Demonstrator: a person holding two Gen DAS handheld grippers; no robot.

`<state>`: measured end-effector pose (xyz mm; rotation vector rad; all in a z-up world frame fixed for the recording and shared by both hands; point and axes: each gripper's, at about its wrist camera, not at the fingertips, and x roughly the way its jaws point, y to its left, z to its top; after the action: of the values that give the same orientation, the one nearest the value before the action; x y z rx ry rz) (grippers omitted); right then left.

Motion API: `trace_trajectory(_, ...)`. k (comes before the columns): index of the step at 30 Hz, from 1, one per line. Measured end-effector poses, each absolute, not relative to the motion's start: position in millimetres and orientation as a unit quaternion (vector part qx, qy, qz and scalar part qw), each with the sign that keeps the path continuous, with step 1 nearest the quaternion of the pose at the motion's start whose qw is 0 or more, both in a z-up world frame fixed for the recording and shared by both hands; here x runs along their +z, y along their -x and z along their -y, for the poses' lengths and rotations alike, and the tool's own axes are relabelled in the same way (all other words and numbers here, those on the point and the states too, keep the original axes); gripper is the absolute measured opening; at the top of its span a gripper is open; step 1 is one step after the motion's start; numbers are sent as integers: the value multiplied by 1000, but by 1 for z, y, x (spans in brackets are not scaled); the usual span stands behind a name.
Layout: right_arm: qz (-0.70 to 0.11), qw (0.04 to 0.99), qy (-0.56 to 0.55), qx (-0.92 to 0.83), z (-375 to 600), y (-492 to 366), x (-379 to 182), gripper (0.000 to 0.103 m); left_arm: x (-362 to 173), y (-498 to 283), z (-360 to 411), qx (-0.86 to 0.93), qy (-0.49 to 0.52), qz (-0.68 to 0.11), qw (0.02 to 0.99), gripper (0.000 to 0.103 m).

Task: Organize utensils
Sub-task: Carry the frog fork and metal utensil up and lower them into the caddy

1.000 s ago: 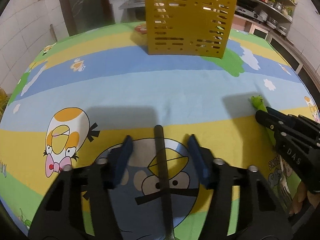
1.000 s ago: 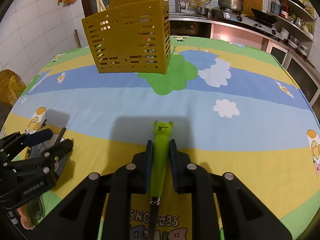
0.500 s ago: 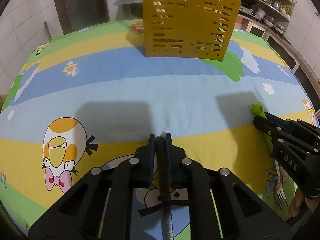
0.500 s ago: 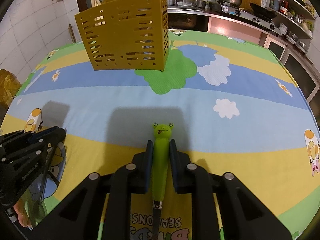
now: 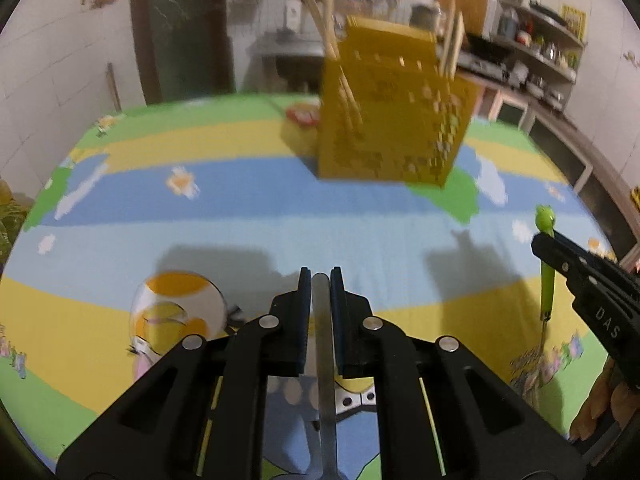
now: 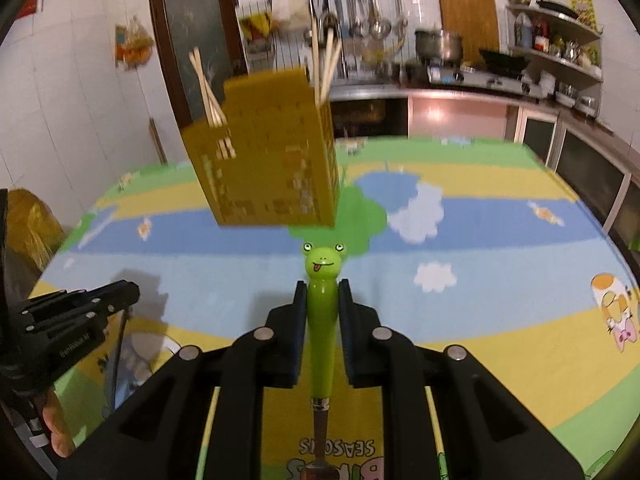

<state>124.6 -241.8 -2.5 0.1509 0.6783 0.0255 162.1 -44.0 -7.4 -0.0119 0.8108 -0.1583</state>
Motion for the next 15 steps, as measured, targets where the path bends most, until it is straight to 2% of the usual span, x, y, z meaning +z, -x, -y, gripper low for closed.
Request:
trace_trajectory(8, -249, 966, -65, 3, 233, -111, 32, 16, 39, -148, 23, -66, 32, -305, 950, 8)
trace_trajectory(15, -221, 973, -63, -2, 231, -105, 36, 16, 36, -144, 20, -66, 35, -279, 957, 8)
